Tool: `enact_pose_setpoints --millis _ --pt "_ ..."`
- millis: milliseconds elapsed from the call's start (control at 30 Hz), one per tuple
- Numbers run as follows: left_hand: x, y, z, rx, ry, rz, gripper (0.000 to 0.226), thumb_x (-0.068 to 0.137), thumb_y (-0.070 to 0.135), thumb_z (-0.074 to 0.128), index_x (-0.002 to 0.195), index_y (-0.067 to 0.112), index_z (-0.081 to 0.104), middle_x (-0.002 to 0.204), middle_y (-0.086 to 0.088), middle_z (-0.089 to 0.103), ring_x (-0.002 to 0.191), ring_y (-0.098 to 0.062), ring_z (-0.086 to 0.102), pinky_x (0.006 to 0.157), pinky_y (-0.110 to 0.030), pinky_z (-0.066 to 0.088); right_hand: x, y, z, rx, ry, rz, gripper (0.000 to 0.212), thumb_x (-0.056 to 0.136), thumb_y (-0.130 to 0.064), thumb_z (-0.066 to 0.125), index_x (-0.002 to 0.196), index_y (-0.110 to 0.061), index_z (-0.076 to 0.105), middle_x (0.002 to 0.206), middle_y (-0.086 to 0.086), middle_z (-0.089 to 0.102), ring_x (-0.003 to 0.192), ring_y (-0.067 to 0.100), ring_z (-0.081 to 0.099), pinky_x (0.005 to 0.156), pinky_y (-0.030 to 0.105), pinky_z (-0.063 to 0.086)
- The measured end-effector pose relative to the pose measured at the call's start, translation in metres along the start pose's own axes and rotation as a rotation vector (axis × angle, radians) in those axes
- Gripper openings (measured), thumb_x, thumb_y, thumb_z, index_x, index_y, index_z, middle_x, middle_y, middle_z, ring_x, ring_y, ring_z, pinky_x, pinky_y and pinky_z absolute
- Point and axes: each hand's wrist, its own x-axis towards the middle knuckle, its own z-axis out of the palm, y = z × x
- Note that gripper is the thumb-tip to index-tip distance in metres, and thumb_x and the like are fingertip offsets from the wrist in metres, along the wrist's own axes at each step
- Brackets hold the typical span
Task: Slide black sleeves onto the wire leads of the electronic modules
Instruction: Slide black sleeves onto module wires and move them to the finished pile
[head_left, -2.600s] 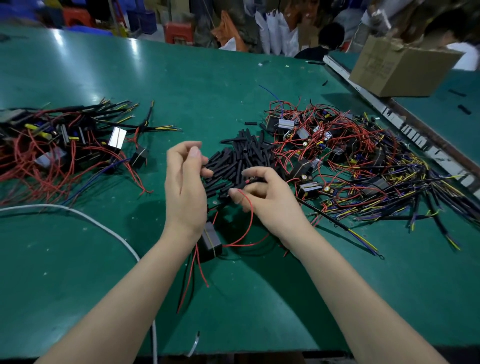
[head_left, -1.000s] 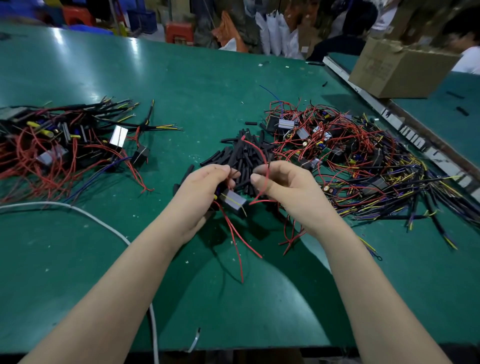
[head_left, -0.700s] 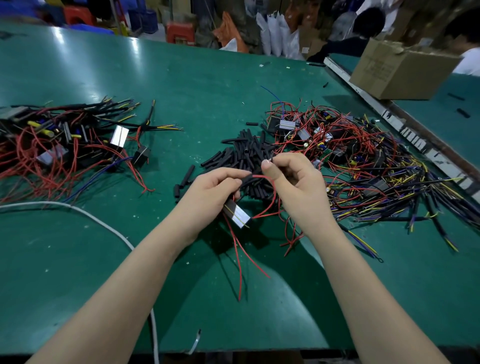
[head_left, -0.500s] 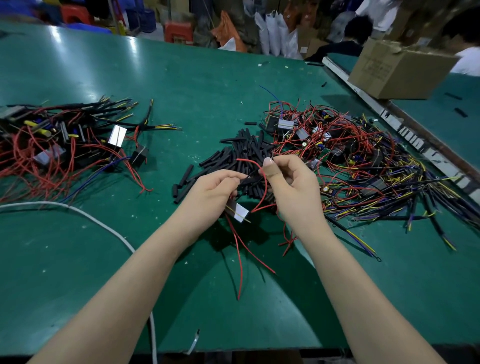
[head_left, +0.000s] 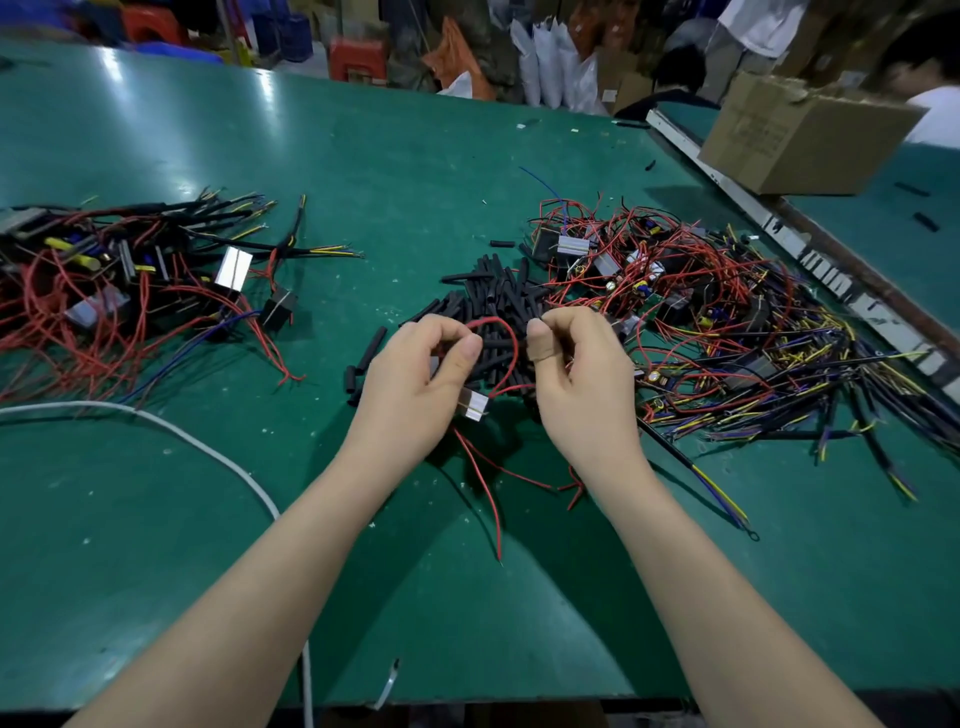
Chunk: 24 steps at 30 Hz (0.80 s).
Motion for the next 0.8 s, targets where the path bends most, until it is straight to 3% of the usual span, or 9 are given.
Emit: enact_pose_setpoints --millis 133,200,267,333,400,467,567,667,800 --pt "0.003 -0.002 -0.002 -0.226 -0.075 -0.142 0.026 0.097 0.025 0.052 0.073 0.028 0.061 0.08 0.006 0.055 0.07 -0.01 0.061 0.071 -0.035 0.049 0.002 0.0 0.0 0.211 -0.143 0.21 0.014 0.099 -0.024 0.051 0.086 -0.019 0.054 0.07 -0.008 0.054 0.064 0.006 0.048 0.062 0.023 0.039" --pt "0.004 0.002 -0.005 -0.451 -0.148 -0.25 0.034 0.097 0.024 0.052 0.067 0.027 0.067 0.073 0.013 0.059 0.059 0.001 0.059 0.06 -0.025 0.05 0.008 -0.001 -0.005 0.456 -0.186 0.344 0.017 0.097 -0.021 0.055 0.08 -0.021 0.057 0.072 -0.007 0.056 0.064 0.003 0.051 0.06 0.018 0.039" --pt "0.004 0.003 -0.004 -0.35 -0.138 -0.219 0.034 0.097 0.027 0.051 0.065 0.027 0.064 0.078 0.013 0.06 0.059 0.006 0.056 0.061 -0.016 0.044 0.007 0.0 -0.007 0.316 -0.143 0.249 0.014 0.096 -0.017 0.056 0.082 -0.017 0.059 0.081 -0.003 0.055 0.075 0.008 0.05 0.07 0.022 0.038" --pt "0.003 0.002 -0.002 -0.026 -0.06 -0.119 0.036 0.098 0.029 0.048 0.062 0.027 0.051 0.078 0.008 0.05 0.069 0.005 0.051 0.068 -0.023 0.037 0.003 0.002 -0.001 0.031 -0.057 0.072 0.012 0.097 -0.014 0.053 0.089 -0.008 0.059 0.088 0.003 0.053 0.081 0.013 0.046 0.075 0.022 0.033" --pt "0.003 0.003 0.0 -0.024 0.022 -0.14 0.04 0.098 0.03 0.046 0.062 0.013 0.048 0.074 0.006 0.043 0.074 -0.003 0.045 0.068 -0.026 0.034 -0.002 -0.001 0.004 -0.017 -0.06 0.054 0.013 0.1 -0.017 0.047 0.092 -0.009 0.054 0.085 0.005 0.056 0.078 0.02 0.051 0.071 0.029 0.035" --pt "0.006 0.009 -0.001 -0.272 0.045 -0.269 0.038 0.097 0.028 0.051 0.064 0.009 0.051 0.077 0.002 0.043 0.072 -0.013 0.045 0.063 -0.017 0.042 -0.002 -0.005 0.005 0.124 -0.115 0.174 0.014 0.101 -0.023 0.044 0.088 -0.02 0.049 0.079 -0.001 0.058 0.076 0.025 0.059 0.071 0.035 0.044" --pt "0.009 0.011 -0.007 -0.503 -0.037 -0.417 0.032 0.082 0.034 0.057 0.054 0.027 0.043 0.063 0.008 0.039 0.054 -0.007 0.038 0.051 -0.02 0.037 0.001 -0.01 -0.001 0.221 -0.168 0.228 0.017 0.101 -0.026 0.045 0.083 -0.028 0.048 0.076 -0.005 0.057 0.067 0.019 0.052 0.066 0.031 0.045" --pt "0.01 0.007 -0.011 -0.648 -0.181 -0.436 0.035 0.079 0.036 0.054 0.047 0.026 0.044 0.054 0.011 0.034 0.053 -0.008 0.03 0.06 -0.032 0.022 0.002 -0.011 -0.005 0.519 -0.265 0.382 0.016 0.101 -0.017 0.047 0.085 -0.018 0.052 0.067 -0.009 0.06 0.057 0.009 0.051 0.051 0.021 0.041" --pt "0.012 0.009 -0.007 -0.64 -0.255 -0.458 0.056 0.087 0.064 0.043 0.049 0.029 0.063 0.058 0.01 0.055 0.077 -0.018 0.047 0.074 -0.034 0.033 0.009 -0.013 -0.01 0.8 -0.262 0.583 0.017 0.099 -0.007 0.045 0.085 -0.014 0.053 0.056 -0.006 0.057 0.046 0.007 0.047 0.043 0.016 0.035"
